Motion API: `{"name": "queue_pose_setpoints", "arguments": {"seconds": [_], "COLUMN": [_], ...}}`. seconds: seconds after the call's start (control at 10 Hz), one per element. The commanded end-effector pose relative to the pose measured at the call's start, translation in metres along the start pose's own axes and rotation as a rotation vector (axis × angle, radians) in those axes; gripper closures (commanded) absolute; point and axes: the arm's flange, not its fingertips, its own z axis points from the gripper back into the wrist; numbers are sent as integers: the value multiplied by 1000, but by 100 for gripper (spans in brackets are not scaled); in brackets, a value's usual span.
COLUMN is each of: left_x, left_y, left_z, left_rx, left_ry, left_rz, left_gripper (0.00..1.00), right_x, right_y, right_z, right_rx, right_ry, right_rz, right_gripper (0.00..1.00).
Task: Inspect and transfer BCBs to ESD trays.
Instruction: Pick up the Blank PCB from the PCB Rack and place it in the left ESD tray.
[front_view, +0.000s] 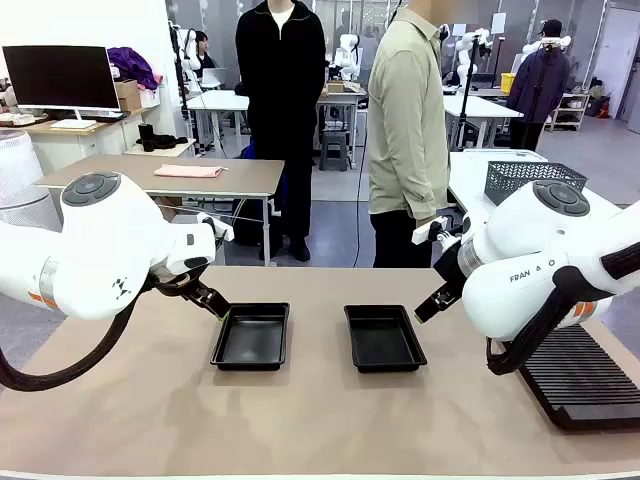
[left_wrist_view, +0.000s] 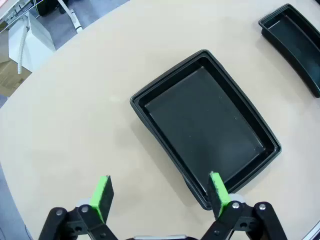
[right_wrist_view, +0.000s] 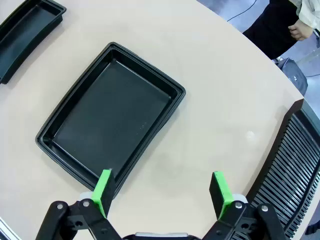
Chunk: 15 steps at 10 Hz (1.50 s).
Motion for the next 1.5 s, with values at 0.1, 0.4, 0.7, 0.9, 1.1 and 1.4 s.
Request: {"name": "queue_pose_setpoints", "arguments": {"seconds": [0.1, 0.4, 0.7, 0.9, 1.1, 1.4], "left_x": [0, 0, 0, 0, 0, 3], "left_y": [0, 0, 0, 0, 0, 7], "left_z": [0, 0, 0, 0, 0, 24], "left_rx": [0, 0, 0, 0, 0, -88], "left_ry": [0, 0, 0, 0, 0, -27], "left_rz": [0, 0, 0, 0, 0, 20], "left_gripper": [0, 0, 0, 0, 0, 0], "right_x": [0, 0, 0, 0, 0, 6], "right_y": [0, 0, 0, 0, 0, -6], "right_z": [0, 0, 0, 0, 0, 26], "right_rx": [0, 0, 0, 0, 0, 83], "right_ry": [0, 0, 0, 0, 0, 10], "right_rz": [0, 0, 0, 0, 0, -82], "right_gripper": [0, 0, 0, 0, 0, 0]}}
